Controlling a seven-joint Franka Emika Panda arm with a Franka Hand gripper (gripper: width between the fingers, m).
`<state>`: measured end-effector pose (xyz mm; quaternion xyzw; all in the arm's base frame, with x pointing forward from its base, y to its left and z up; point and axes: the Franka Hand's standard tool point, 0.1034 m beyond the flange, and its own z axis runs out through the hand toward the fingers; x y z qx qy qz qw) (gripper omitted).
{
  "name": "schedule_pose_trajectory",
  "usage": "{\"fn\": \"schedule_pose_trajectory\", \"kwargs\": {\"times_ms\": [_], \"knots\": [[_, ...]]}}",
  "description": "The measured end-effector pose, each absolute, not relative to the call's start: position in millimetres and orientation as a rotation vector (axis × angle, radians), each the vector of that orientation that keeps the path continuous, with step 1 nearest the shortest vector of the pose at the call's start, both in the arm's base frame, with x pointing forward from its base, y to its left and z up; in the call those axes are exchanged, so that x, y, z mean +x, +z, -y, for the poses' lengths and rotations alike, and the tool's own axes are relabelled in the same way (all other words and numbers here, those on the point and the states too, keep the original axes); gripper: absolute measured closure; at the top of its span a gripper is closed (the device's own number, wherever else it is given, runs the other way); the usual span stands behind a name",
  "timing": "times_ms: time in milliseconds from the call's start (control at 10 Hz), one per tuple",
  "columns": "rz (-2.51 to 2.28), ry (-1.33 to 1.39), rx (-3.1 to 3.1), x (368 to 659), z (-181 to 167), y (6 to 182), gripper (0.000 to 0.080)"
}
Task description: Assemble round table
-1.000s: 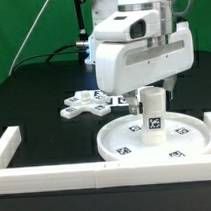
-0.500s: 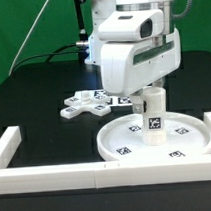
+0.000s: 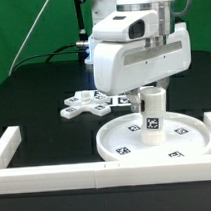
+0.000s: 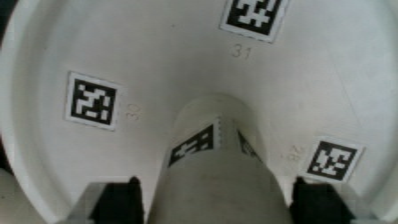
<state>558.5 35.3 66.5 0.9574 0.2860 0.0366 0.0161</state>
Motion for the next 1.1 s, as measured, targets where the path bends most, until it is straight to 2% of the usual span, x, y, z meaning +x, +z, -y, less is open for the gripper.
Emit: {"fn": "schedule_pose_trajectory", "kwargs": {"times_ms": [900,1100], "knots": [[0.629,0.131,3.147,556.9,-41.0,64.7,0.0394],[0.681,0.129,3.142,556.6,-41.0,64.7,0.0394]]}}
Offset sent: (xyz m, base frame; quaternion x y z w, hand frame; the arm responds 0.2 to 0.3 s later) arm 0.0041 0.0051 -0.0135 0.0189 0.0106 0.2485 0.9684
